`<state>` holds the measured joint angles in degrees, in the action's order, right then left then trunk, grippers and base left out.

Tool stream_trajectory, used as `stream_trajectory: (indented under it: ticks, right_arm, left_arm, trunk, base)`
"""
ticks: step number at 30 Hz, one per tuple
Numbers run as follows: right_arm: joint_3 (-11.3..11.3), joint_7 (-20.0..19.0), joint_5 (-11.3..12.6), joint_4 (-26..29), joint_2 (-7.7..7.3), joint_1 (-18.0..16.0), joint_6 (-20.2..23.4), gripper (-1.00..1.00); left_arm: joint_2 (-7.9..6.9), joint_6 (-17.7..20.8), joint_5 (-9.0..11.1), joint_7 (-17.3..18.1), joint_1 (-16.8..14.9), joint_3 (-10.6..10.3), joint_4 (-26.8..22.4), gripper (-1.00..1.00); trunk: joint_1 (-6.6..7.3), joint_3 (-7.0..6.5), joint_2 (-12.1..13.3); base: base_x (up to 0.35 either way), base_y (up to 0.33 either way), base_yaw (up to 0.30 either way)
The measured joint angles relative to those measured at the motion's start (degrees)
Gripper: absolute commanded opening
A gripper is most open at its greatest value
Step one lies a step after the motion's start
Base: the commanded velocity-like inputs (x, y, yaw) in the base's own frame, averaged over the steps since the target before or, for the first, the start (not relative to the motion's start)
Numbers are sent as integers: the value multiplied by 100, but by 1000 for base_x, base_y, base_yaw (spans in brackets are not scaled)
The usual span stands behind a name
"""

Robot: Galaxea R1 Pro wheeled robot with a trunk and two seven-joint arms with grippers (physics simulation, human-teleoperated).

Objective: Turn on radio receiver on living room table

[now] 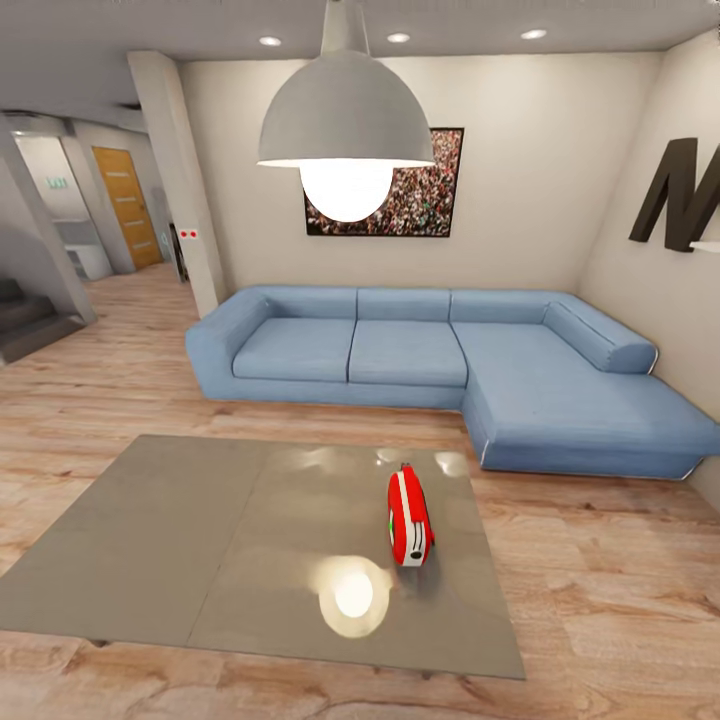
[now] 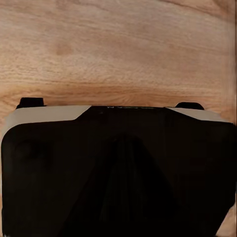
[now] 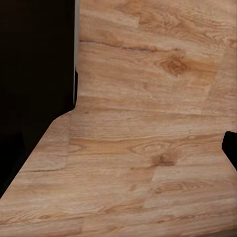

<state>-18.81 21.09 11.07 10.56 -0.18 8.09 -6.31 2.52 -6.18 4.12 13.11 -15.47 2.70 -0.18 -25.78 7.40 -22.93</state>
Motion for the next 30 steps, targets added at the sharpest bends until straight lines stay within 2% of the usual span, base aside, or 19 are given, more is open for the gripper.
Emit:
stream_trajectory:
  ticks: [4, 9, 16, 20, 30]
  right_arm:
    - [0, 0, 0, 4, 0, 0, -7, 100]
    - [0, 0, 0, 3, 2, 0, -10, 100]
    - [0, 0, 12, 4, 9, 0, -22, 100]
    - [-4, -55, 147, 35, -5, 0, -49, 100]
    - [-38, -70, 147, 21, -75, 0, -46, 100]
  left_arm:
    - [104, -24, 98, -48, 173, 1, -2, -100]
    - [134, -47, 152, -163, 405, 1, -4, -100]
    - [195, -578, 160, -285, 616, 2, -3, -100]
    - [169, -631, 146, -290, 630, -3, -7, -100]
    - [48, -639, 93, -291, 633, -6, -24, -100]
  trunk:
    - [0, -23, 0]
    - [0, -52, 0]
    - [0, -93, 0]
    - [0, -109, 0]
    - [0, -113, 0]
  base:
    - [0, 0, 0]
    - [0, 0, 0]
    - [0, 0, 0]
    - [0, 0, 0]
    - [0, 0, 0]
